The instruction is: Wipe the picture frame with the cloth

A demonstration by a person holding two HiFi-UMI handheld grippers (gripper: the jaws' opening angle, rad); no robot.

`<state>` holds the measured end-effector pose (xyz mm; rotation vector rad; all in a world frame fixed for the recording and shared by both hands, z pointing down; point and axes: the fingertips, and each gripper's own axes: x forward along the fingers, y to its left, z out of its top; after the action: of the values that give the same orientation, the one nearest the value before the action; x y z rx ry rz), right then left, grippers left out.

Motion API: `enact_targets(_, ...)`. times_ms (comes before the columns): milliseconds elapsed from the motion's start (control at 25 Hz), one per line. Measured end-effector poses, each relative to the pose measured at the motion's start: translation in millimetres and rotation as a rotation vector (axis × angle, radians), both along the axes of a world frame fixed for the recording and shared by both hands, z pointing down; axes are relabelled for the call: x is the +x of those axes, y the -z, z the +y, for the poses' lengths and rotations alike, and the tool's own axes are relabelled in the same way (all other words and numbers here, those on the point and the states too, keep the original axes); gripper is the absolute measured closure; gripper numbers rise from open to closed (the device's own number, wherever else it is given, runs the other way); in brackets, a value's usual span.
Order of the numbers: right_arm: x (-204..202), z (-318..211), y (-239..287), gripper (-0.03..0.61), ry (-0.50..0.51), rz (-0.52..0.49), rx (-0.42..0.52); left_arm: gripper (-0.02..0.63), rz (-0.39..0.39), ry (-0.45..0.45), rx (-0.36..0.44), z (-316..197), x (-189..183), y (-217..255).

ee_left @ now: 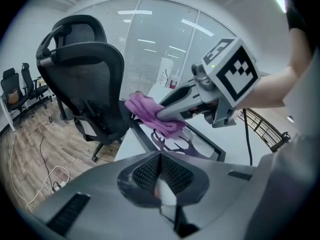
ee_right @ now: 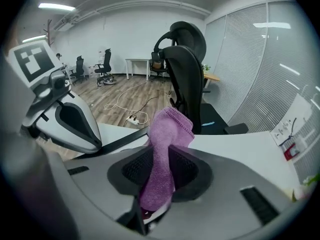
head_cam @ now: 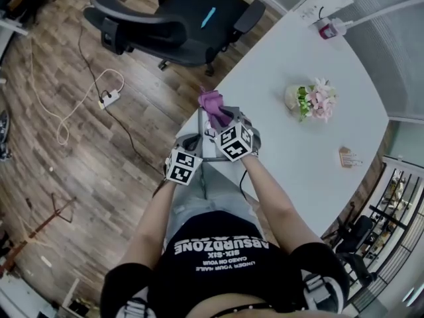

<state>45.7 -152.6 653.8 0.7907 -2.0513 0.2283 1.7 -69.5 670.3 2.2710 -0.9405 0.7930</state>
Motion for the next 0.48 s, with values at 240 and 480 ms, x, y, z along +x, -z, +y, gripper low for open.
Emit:
enact_targets(240,-4.1,0.5,-6.8,0.471,0.037,0.011,-0.030,0.598,-0.014,-0.044,-0.030,-2.3,2.4,-1.6)
enact_targets(480,-18.5,8.6,-8.8,0.471,0.120,0.008,-0.052,0.598,-0.040,-0.045,-0.006,-2.2,2.6,-2.4)
